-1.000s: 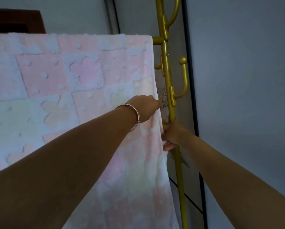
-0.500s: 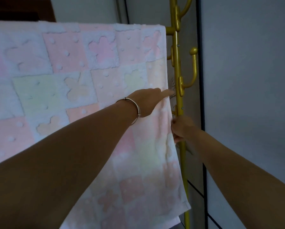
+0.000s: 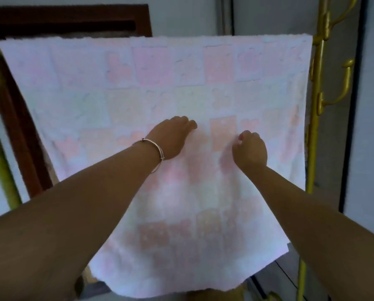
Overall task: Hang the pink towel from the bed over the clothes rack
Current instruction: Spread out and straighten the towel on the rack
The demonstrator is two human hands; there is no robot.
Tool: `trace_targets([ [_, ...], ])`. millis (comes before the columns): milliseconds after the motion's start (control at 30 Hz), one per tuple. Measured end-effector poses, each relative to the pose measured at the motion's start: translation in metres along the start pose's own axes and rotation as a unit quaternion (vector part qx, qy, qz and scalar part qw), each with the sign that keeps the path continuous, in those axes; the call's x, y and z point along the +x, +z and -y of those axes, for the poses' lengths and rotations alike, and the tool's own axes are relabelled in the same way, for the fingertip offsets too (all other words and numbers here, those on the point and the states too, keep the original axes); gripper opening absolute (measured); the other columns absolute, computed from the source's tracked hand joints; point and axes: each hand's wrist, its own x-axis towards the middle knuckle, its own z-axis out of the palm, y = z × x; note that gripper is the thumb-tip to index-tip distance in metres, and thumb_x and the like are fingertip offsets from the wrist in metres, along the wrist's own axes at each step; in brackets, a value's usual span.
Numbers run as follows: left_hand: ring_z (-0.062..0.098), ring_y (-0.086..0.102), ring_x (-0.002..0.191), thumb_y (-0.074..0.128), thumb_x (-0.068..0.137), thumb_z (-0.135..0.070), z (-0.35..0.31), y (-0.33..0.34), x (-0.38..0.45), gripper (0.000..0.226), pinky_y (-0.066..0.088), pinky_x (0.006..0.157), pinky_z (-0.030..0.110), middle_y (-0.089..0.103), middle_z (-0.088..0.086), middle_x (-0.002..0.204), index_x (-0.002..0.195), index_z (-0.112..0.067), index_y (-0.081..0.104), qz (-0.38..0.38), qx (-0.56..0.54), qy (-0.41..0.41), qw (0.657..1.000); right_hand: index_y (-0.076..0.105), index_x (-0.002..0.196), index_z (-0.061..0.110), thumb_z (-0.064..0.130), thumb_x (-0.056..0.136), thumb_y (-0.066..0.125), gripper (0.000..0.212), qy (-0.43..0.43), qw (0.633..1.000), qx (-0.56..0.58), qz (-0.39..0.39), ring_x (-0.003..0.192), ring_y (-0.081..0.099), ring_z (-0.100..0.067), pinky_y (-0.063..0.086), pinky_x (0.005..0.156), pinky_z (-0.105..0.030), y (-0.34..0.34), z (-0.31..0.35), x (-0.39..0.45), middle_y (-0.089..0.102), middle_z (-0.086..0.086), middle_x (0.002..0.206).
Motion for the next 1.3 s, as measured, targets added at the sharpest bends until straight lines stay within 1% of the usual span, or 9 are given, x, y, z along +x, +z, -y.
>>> trace_targets([
  [300,0.037,0.046,0.117,0.049,0.068,0.012,0.099,-0.012,-0.098,0.051,0.039,0.087,0.044,0.050,0.018,0.128,0.117,-0.003,0.053,-0.188,0.031,-0.141,0.971,0.063,0.111,0.006,0.015,0.094,0.044,0.027,-0.193,0.978,0.047,0.059,0.105,0.062,-0.031,0.047,0.086,-0.031,0.054,0.150,-0.086,0.066,-0.015,0.113],
  [500,0.032,0.027,0.137,0.052,0.082,-0.002,0.148,-0.025,-0.126,0.068,0.029,0.106,0.047,0.023,0.017,0.153,0.143,-0.006,0.021,-0.222,-0.043,-0.417,0.880,0.063,0.115,0.014,0.021,0.091,0.050,0.029,-0.258,0.957,0.076,0.108,0.109,0.062,-0.030,0.047,0.091,-0.031,0.075,0.217,-0.104,0.067,-0.012,0.115],
  [600,0.035,0.046,0.125,0.050,0.086,-0.004,0.174,-0.026,-0.132,0.049,0.038,0.101,0.041,0.047,0.023,0.137,0.133,0.000,0.036,-0.193,-0.158,-0.481,0.841,0.061,0.119,0.014,0.026,0.089,0.056,0.033,-0.290,0.942,0.084,0.145,0.111,0.061,-0.029,0.046,0.092,-0.032,0.085,0.246,-0.114,0.067,-0.012,0.116],
  [667,0.037,0.059,0.101,0.052,0.081,0.001,0.185,-0.026,-0.137,0.017,0.048,0.083,0.041,0.065,0.025,0.105,0.096,-0.003,0.058,-0.214,-0.268,-0.446,0.827,0.058,0.118,0.011,0.033,0.088,0.057,0.038,-0.316,0.932,0.059,0.165,0.109,0.061,-0.031,0.046,0.088,-0.033,0.092,0.262,-0.122,0.066,-0.012,0.115],
  [767,0.027,0.052,0.067,0.059,0.075,-0.007,0.193,-0.022,-0.143,0.026,0.050,0.065,0.039,0.052,0.015,0.060,0.054,-0.011,0.043,-0.224,-0.379,-0.411,0.798,0.056,0.112,0.005,0.035,0.089,0.055,0.038,-0.328,0.927,0.021,0.179,0.105,0.061,-0.034,0.046,0.080,-0.033,0.101,0.282,-0.131,0.065,-0.014,0.113],
  [933,0.029,0.057,0.062,0.039,0.079,0.004,0.208,-0.013,-0.147,0.026,0.055,0.066,0.033,0.059,0.017,0.069,0.064,-0.008,0.056,-0.240,-0.496,-0.424,0.719,0.064,0.104,0.000,0.019,0.097,0.040,0.031,-0.297,0.940,0.009,0.167,0.100,0.065,-0.033,0.047,0.076,-0.031,0.118,0.291,-0.133,0.068,-0.015,0.108],
  [1000,0.028,0.056,0.060,0.037,0.077,0.014,0.214,-0.003,-0.149,0.033,0.054,0.057,0.027,0.061,0.019,0.073,0.064,-0.006,0.060,-0.202,-0.496,-0.414,0.736,0.064,0.103,-0.002,0.014,0.096,0.041,0.029,-0.301,0.937,0.010,0.177,0.100,0.065,-0.033,0.049,0.079,-0.031,0.126,0.289,-0.135,0.068,-0.017,0.108],
  [1133,0.044,0.064,0.087,0.034,0.067,0.017,0.217,0.010,-0.148,0.037,0.057,0.082,0.050,0.069,0.032,0.092,0.081,0.011,0.067,-0.167,-0.458,-0.402,0.775,0.064,0.104,-0.004,0.006,0.092,0.045,0.025,-0.299,0.934,0.015,0.196,0.102,0.064,-0.035,0.051,0.083,-0.032,0.144,0.284,-0.141,0.067,-0.021,0.108],
  [1300,0.041,0.064,0.091,0.035,0.069,0.016,0.221,0.014,-0.150,0.035,0.056,0.085,0.046,0.069,0.027,0.095,0.081,0.006,0.066,-0.173,-0.430,-0.394,0.794,0.063,0.102,-0.005,0.008,0.094,0.046,0.023,-0.285,0.936,0.035,0.204,0.098,0.066,-0.032,0.044,0.072,-0.027,0.158,0.284,-0.135,0.068,-0.020,0.103],
])
